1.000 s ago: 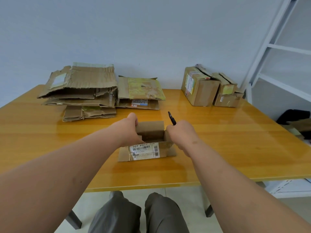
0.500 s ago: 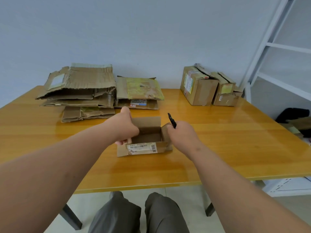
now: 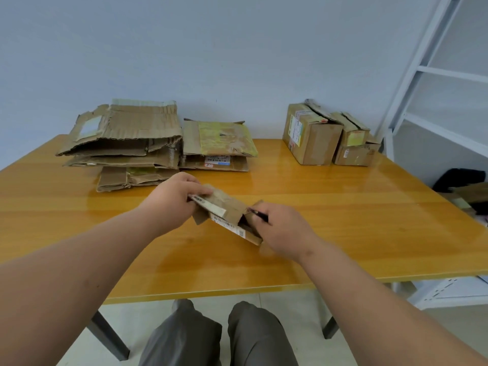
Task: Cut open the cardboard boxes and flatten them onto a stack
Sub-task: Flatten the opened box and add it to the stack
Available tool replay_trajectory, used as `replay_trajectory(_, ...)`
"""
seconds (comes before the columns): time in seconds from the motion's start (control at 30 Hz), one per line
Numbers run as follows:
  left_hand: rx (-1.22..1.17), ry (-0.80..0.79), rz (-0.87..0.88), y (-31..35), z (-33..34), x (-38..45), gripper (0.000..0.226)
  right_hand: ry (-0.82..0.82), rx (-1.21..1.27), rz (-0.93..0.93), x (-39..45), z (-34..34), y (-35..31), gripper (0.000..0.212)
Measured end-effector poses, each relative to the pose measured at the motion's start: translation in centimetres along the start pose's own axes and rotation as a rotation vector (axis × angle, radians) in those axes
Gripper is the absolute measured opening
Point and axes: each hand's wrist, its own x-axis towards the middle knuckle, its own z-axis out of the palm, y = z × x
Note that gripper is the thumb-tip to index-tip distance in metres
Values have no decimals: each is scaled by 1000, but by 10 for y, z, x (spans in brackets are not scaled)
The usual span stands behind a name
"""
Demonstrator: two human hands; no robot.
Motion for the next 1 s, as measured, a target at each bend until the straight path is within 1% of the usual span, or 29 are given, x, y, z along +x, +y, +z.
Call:
replay_trajectory(0.07,85,-18,57,-8,-3,-6,37,-9,-11,-39,-2,3,-2,20)
replay_trajectory(0.13,189,-56,101,-15,-7,-11,41,-13,-37,-72,-3,5,-6,14)
replay_trajectory(0.23,375,-84,126,-22,-12,-20,41,-18,-159,-146,-4,11,-12,26)
replay_trajectory(0.3,474,-83,188,-24,-10,-28,35,-7,-254,-233,-5,18,-17,25)
replay_trajectory(0.37,558,-104,232,-29,-2,-36,35,7,-311,-287,-5,26,-20,24)
replay_trajectory(0.43,616,-143,207,-36,5,-42,37,-31,-366,-294,-3,32,-21,25)
replay_trajectory(0.53,632,-254,104,-40,10,-44,48,-126,-376,-257,-3,40,-20,28)
replay_trajectory(0.6,628,-334,72,-36,9,-42,56,-149,-291,-189,-1,39,-20,29)
replay_trajectory(0.63,634,-368,69,-32,7,-40,61,-152,-241,-158,1,37,-21,26)
replay_trajectory(0.7,634,-408,71,-25,5,-36,79,-109,-209,-117,8,32,-23,19)
replay_trajectory(0.73,615,-415,63,-21,5,-32,82,-62,-238,-115,11,30,-22,19)
replay_trajectory(0.77,571,-407,46,-17,7,-28,78,-31,-285,-112,12,29,-19,27)
replay_trajectory(0.8,517,-391,7,-13,9,-23,72,-42,-341,-98,13,29,-15,37)
replay_trajectory(0.83,469,-366,-38,-10,13,-20,67,-96,-397,-69,14,31,-12,45)
replay_trajectory(0.9,457,-337,-93,-6,24,-19,59,-226,-464,-10,14,36,-6,52)
replay_trajectory(1.0,504,-404,-110,-6,39,-24,77,-279,-520,-22,20,36,-6,55)
